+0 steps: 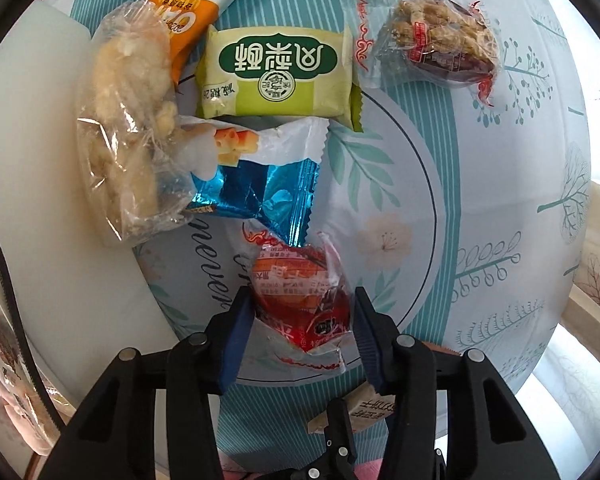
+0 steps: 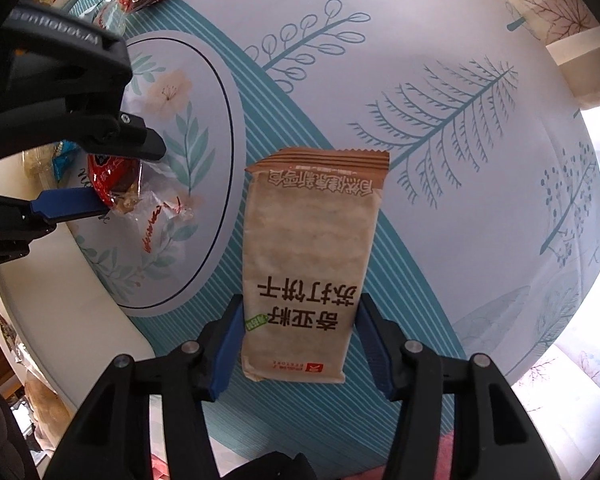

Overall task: Organize snacks
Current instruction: 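Grasp the red wrapped pack with left gripper while right lifts the biscuit bag, then carry both held packs over the tray and open both grippers inside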

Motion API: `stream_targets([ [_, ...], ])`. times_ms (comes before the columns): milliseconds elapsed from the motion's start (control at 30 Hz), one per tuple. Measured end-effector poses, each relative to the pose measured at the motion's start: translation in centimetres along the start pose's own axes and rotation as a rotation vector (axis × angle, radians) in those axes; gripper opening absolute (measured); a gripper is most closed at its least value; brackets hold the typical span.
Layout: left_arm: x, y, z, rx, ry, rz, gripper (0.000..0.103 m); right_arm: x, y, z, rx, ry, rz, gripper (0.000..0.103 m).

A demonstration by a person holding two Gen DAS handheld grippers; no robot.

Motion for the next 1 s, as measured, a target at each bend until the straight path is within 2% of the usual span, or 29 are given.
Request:
stream_targets([
  [267,-0.9,-2.3,-2.0,-0.003,-0.020,-0.005,0.046,-1.8,-0.8,0.3,0.047,0.024,0.067,0.055],
  [667,-1.9,-6.9,-7.5,-0.080,-0.076,-0.001,0.046,-6.0,-1.8,0.6,0.136,0.058,0.166,0.055],
  [933,-0.7,-8.9,-11.8,-0.147,-0.114,-0.051,0.047,-9.3,0.1,0.9,0.179,0.070,0.168,0.054],
  [1000,-0.1,-9.5,-12.7,-0.165,-0.123,-0.069,0.046,-8.3,0.2,1.3,0.174,0.072,0.163,0.054],
])
Point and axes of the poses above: each gripper's, at about its wrist camera, not at the fingertips, and z roughly the way its jaws point, x to its left, y to its top, the point moved 6 cm from there along z, roughly the way its jaws point, and after that the axes turned 3 degrees about -x, right-handed, at the moved point
